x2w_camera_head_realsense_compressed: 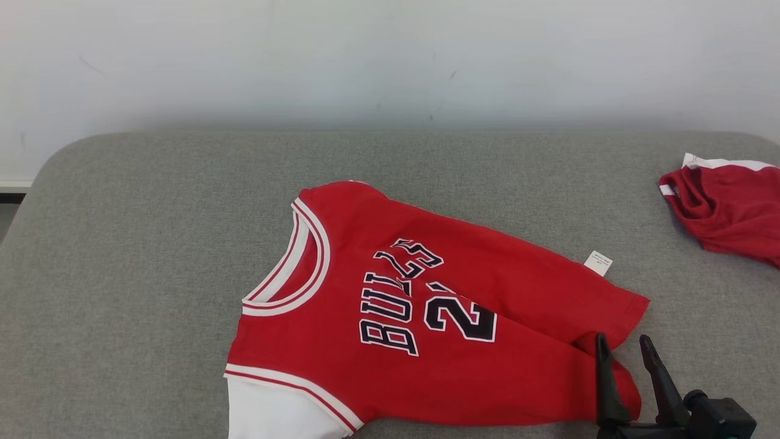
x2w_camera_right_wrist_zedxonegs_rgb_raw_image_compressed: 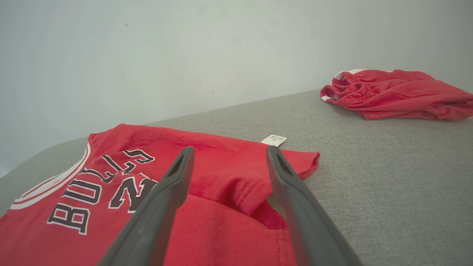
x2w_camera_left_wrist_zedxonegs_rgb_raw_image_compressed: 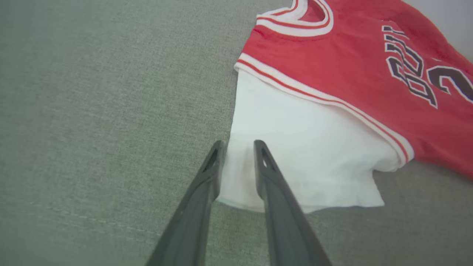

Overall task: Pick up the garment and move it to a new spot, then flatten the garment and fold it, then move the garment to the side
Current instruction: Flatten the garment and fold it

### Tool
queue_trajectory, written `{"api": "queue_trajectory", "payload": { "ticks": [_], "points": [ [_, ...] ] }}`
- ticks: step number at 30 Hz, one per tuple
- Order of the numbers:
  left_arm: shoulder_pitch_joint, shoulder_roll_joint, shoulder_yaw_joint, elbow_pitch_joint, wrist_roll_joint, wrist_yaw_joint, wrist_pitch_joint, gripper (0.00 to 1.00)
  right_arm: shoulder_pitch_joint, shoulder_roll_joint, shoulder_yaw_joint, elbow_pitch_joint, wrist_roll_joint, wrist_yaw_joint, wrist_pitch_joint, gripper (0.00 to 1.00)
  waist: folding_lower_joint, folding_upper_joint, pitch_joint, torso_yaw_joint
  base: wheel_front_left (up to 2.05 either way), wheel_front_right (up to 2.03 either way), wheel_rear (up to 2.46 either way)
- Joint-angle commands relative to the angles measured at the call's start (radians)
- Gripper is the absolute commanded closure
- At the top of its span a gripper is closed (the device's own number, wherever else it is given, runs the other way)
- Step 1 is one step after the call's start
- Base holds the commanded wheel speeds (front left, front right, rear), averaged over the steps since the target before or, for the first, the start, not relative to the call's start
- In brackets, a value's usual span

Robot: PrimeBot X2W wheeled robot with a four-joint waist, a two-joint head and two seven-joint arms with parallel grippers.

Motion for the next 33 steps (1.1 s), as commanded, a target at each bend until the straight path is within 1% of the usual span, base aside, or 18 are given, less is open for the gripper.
{"api": "queue_trajectory", "payload": {
  "ticks": [1, 5, 10, 14, 16, 18, 21, 25, 29, 31, 33],
  "points": [
    [-0.012, 0.000, 0.004, -0.009, 0.015, -0.005, -0.014, 0.00, -0.001, 0.002, -0.001, -0.002, -0.004, -0.003, 0.000, 0.00, 0.0000, 0.0000, -0.002, -0.002, 0.00, 0.00, 0.00],
    [-0.044, -0.009, 0.029, -0.041, 0.045, -0.011, -0.050, 0.00, 0.002, 0.002, -0.005, 0.000, -0.010, -0.003, 0.000, 0.00, 0.0000, 0.0000, -0.009, -0.007, 0.00, 0.00, 0.00],
    [-0.086, -0.037, 0.081, -0.108, 0.129, -0.035, -0.058, 0.00, 0.003, 0.002, -0.021, 0.003, -0.021, -0.003, 0.000, 0.00, 0.0000, 0.0000, -0.021, -0.016, 0.00, 0.00, 0.00],
    [-0.094, -0.094, 0.162, -0.166, 0.229, -0.072, -0.058, 0.00, -0.003, 0.002, -0.037, 0.008, -0.023, -0.003, 0.000, 0.00, 0.0000, 0.0000, -0.023, -0.026, 0.00, 0.00, 0.00],
    [-0.090, -0.121, 0.196, -0.167, 0.281, -0.091, -0.058, 0.00, -0.006, 0.002, -0.040, 0.013, -0.026, -0.003, 0.000, 0.00, 0.0000, 0.0000, -0.023, -0.033, 0.00, 0.00, 0.00],
    [-0.079, -0.139, 0.211, -0.147, 0.336, -0.110, -0.058, 0.00, -0.008, 0.002, -0.039, 0.017, -0.026, -0.003, 0.000, 0.00, 0.0000, 0.0000, -0.022, -0.042, 0.00, 0.00, 0.00],
    [-0.068, -0.165, 0.251, -0.145, 0.374, -0.129, -0.058, 0.00, -0.009, 0.002, -0.049, 0.026, -0.024, -0.003, 0.000, 0.00, 0.0000, 0.0000, -0.017, -0.052, 0.00, 0.00, 0.00],
    [-0.051, -0.184, 0.296, -0.150, 0.402, -0.139, -0.058, 0.00, -0.025, 0.002, -0.057, 0.043, -0.026, -0.003, 0.000, 0.00, 0.0000, 0.0000, -0.005, -0.056, 0.00, 0.00, 0.00],
    [-0.041, -0.189, 0.332, -0.158, 0.408, -0.147, -0.058, 0.00, -0.065, 0.001, -0.067, 0.084, -0.043, -0.003, 0.000, 0.00, 0.0000, 0.0000, 0.007, -0.052, 0.00, 0.00, 0.00],
    [-0.041, -0.190, 0.343, -0.160, 0.410, -0.152, -0.058, 0.00, -0.101, -0.015, -0.070, 0.121, -0.041, -0.003, 0.000, 0.00, 0.0000, 0.0000, 0.014, -0.050, 0.00, 0.00, 0.00],
    [-0.048, -0.191, 0.342, -0.162, 0.399, -0.153, -0.058, 0.00, -0.145, -0.044, -0.069, 0.174, -0.039, -0.003, 0.001, 0.00, 0.0000, 0.0000, 0.020, -0.046, 0.00, 0.00, 0.00]
  ]
}}
